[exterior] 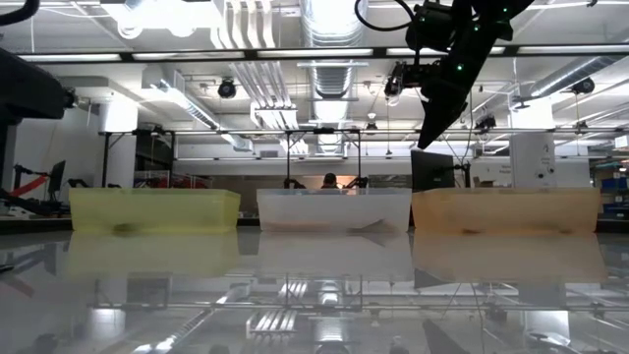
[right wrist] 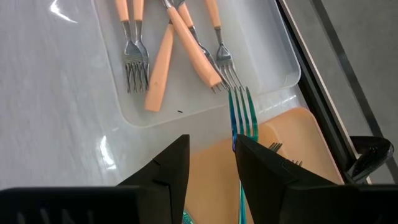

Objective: Sort silverware by color (type)
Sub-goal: Put the iridescent fork into the orange bin

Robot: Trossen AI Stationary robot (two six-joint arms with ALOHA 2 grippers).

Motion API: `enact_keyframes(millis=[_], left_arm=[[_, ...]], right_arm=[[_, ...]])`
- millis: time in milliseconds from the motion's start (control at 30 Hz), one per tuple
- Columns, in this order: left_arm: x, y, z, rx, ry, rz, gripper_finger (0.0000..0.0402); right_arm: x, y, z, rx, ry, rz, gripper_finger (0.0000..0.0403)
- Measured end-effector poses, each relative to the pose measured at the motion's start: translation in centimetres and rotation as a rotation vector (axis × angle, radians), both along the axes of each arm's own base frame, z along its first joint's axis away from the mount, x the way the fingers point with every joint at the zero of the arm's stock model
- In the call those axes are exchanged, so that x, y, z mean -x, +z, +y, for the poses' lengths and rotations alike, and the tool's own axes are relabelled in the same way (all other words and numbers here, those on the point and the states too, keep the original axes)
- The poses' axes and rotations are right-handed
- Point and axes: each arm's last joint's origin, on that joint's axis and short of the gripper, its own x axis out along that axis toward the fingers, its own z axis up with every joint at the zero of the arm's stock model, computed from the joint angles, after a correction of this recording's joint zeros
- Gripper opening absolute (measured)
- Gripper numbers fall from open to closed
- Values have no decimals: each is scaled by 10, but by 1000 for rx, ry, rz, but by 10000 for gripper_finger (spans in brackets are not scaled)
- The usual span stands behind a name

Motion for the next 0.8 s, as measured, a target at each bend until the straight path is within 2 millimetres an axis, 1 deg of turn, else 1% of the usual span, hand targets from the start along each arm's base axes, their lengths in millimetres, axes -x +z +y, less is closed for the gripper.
enact_keyframes(millis=[167, 500, 600, 700, 800], left_arm=[[-1, -4, -1, 10, 4, 16, 71], [0, -4, -1, 13, 4, 20, 68], [-1, -4, -1, 14, -2, 19, 49], [-2, -4, 0, 16, -17, 13, 14], [-3, -4, 1, 15, -25, 13, 8]], right_arm=[[0, 0, 0, 0, 0, 0, 121], [0, 0, 0, 1, 0, -3, 121], [0, 0, 0, 1, 0, -3, 121], [0, 0, 0, 2, 0, -4, 121], [0, 0, 0, 2, 0, -5, 121]])
